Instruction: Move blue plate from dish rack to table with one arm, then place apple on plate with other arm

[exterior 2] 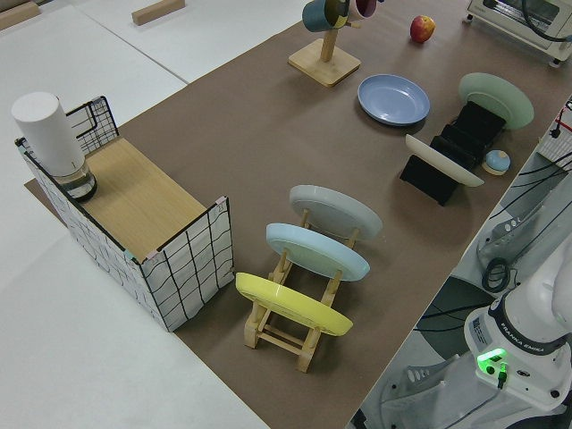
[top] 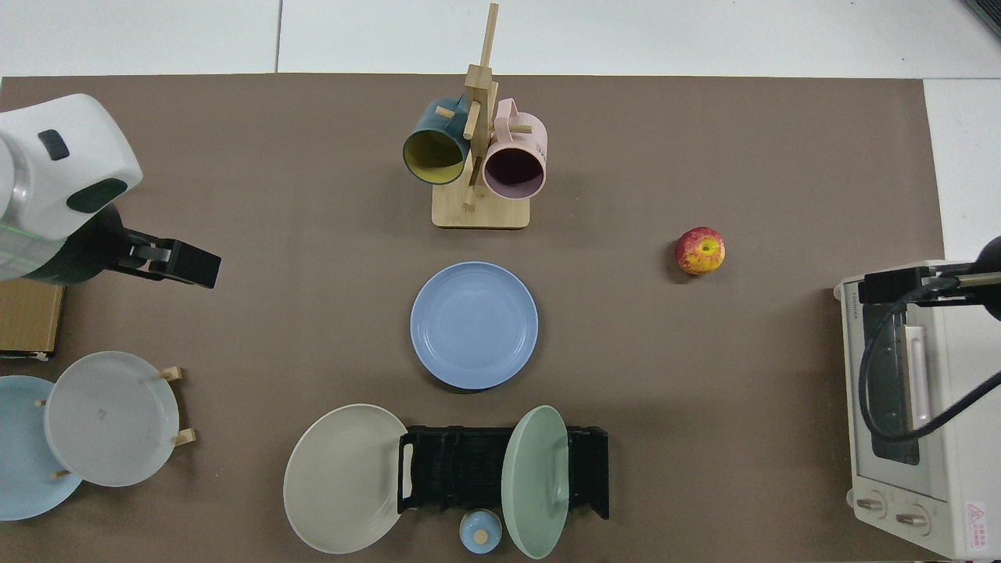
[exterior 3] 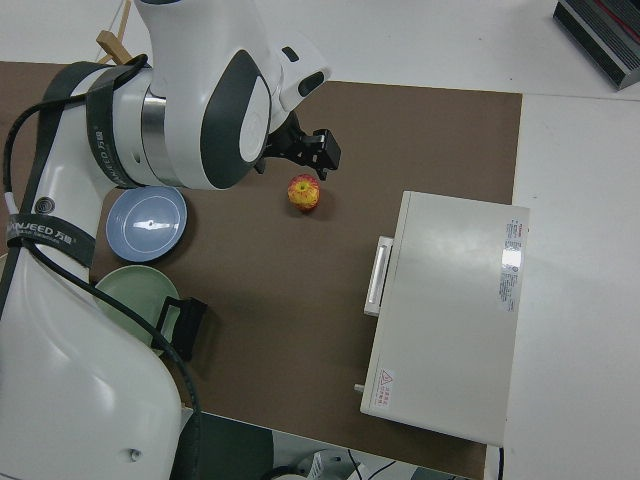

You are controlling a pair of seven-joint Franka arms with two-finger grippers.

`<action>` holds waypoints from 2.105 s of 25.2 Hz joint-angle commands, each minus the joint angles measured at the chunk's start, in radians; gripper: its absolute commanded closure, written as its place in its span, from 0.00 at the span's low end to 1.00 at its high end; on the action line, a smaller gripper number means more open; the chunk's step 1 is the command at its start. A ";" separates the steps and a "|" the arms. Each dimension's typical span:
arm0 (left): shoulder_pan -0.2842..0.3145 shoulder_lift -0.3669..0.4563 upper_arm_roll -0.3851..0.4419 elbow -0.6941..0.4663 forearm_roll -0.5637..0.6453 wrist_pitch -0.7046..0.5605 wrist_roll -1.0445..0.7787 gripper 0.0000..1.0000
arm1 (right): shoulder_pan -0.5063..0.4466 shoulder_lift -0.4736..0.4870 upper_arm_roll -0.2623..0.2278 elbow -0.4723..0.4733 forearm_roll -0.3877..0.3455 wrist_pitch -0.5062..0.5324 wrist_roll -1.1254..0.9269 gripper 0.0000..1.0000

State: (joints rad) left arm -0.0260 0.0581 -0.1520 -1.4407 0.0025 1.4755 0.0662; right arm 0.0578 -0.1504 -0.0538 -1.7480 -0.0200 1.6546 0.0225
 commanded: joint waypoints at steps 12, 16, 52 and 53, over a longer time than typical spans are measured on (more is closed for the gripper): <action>0.009 -0.041 -0.009 -0.041 0.030 -0.047 -0.003 0.00 | -0.013 -0.011 0.003 -0.005 0.017 0.011 -0.033 0.00; 0.011 -0.061 -0.008 -0.066 0.028 -0.043 0.006 0.00 | -0.013 -0.011 0.003 -0.005 0.017 0.011 -0.033 0.00; 0.011 -0.101 0.023 -0.070 0.008 -0.069 -0.121 0.00 | 0.042 0.267 0.005 -0.030 0.017 0.336 -0.041 0.00; 0.012 -0.101 0.025 -0.070 0.008 -0.070 -0.129 0.00 | 0.049 0.282 0.005 -0.044 0.018 0.367 -0.039 0.00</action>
State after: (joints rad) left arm -0.0182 -0.0200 -0.1356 -1.4859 0.0144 1.4149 -0.0308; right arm 0.0978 0.0571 -0.0454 -1.7722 -0.0195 1.9312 0.0112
